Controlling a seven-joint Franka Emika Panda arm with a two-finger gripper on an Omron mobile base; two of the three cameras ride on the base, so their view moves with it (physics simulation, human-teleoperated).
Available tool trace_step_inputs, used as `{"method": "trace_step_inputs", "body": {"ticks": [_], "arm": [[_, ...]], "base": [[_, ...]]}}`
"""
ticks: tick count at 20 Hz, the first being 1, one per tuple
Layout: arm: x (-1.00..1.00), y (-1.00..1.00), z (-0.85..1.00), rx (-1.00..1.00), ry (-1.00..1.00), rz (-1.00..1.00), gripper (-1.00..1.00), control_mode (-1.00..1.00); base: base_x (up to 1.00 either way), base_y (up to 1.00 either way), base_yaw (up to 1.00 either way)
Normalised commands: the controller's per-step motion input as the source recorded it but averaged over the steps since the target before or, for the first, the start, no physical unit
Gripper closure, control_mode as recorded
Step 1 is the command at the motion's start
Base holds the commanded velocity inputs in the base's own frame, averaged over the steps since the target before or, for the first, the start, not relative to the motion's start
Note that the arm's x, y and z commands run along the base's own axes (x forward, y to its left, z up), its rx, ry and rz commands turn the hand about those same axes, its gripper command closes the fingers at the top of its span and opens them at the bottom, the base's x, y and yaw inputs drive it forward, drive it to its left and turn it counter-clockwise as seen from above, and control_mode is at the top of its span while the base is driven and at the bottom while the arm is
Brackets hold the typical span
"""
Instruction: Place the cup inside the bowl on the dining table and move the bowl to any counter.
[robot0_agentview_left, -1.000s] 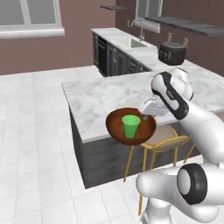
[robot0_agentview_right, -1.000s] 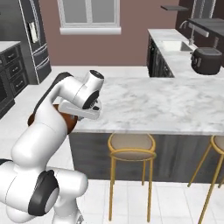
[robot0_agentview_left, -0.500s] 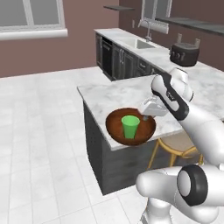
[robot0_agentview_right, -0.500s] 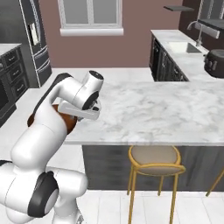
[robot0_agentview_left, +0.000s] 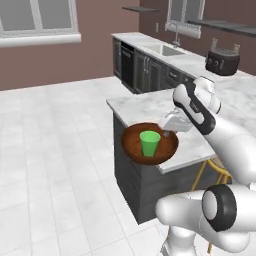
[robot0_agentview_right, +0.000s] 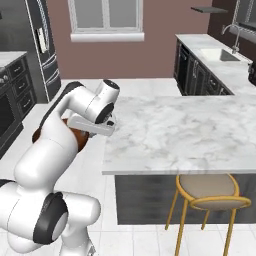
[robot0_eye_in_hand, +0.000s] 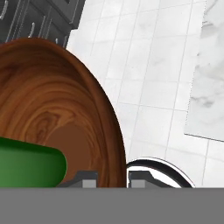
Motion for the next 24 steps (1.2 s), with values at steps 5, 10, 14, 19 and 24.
{"method": "trace_step_inputs", "body": {"ticks": [5,10,14,19,24], "arm": [[0.00,0.00,0.00,0.00,0.00,0.00,1.00,1.00],[0.00,0.00,0.00,0.00,0.00,0.00,1.00,1.00],[0.00,0.00,0.00,0.00,0.00,0.00,1.00,1.00],[0.00,0.00,0.00,0.00,0.00,0.00,1.00,1.00],[0.00,0.00,0.00,0.00,0.00,0.00,1.00,1.00]], "base": [[0.13,0.73,-0.05],[0.27,0.71,-0.05],[0.47,0.68,-0.04],[0.54,0.63,-0.04],[0.56,0.69,-0.04]]}}
